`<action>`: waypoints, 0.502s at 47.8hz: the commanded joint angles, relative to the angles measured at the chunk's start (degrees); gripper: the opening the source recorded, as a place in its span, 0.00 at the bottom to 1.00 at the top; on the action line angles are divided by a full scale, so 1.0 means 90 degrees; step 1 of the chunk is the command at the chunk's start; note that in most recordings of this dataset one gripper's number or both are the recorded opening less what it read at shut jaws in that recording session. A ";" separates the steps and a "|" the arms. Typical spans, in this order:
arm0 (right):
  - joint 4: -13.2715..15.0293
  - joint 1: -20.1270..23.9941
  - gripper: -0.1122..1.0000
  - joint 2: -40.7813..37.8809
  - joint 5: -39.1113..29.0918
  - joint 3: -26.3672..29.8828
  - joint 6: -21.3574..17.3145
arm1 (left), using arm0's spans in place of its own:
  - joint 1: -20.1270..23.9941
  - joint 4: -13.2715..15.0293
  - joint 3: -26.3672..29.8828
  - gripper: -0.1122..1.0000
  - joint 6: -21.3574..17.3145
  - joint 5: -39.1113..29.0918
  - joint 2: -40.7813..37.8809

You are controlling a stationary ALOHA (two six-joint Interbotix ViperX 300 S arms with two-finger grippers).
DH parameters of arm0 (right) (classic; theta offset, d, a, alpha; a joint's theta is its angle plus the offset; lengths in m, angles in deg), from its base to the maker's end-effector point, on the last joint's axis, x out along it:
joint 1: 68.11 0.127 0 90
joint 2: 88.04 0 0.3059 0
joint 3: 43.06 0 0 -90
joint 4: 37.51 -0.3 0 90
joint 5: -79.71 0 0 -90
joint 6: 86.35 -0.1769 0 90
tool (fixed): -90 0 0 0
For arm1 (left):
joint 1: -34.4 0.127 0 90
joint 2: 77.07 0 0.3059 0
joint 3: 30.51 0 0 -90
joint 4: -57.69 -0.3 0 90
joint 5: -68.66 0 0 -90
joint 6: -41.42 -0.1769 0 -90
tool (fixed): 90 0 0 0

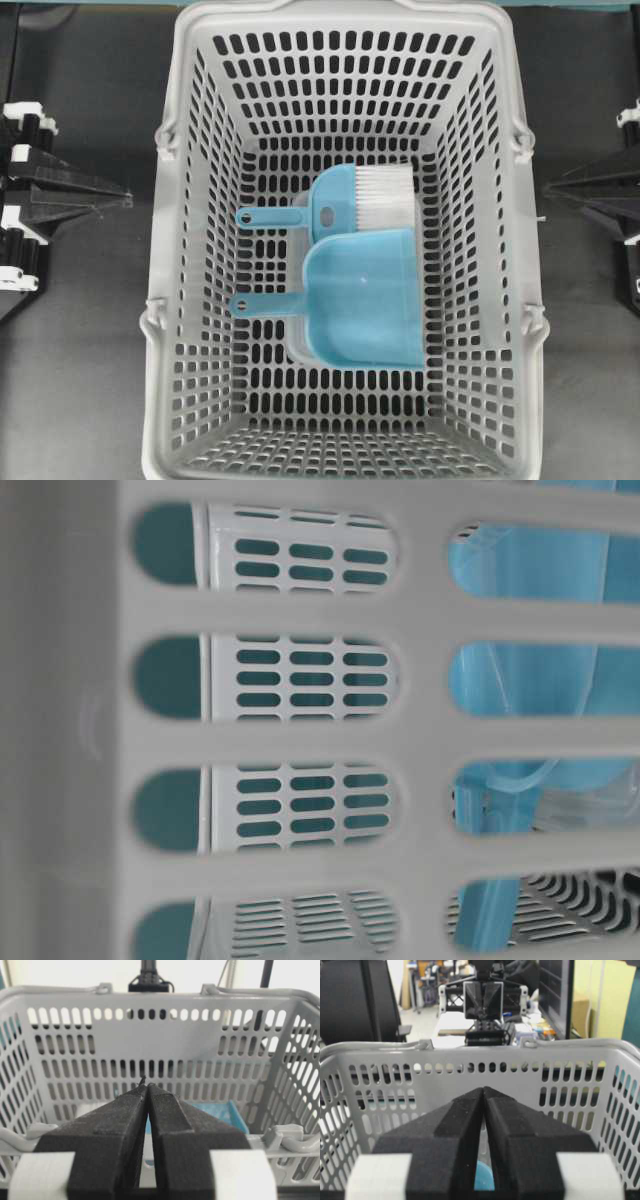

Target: Pick up the dustpan from the shopping basket with the left arm.

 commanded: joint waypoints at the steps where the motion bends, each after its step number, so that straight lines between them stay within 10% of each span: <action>1: -0.0010 -0.0010 0.10 -0.0068 0.0049 0.0088 -0.0039 | 0.0059 -0.0264 0.0312 0.15 0.0146 -0.0381 -0.0088; 24: -0.0107 0.0020 0.09 -0.0088 -0.0039 0.0068 -0.0381 | -0.0430 -0.0273 0.3408 0.10 0.0459 -0.4893 -0.1738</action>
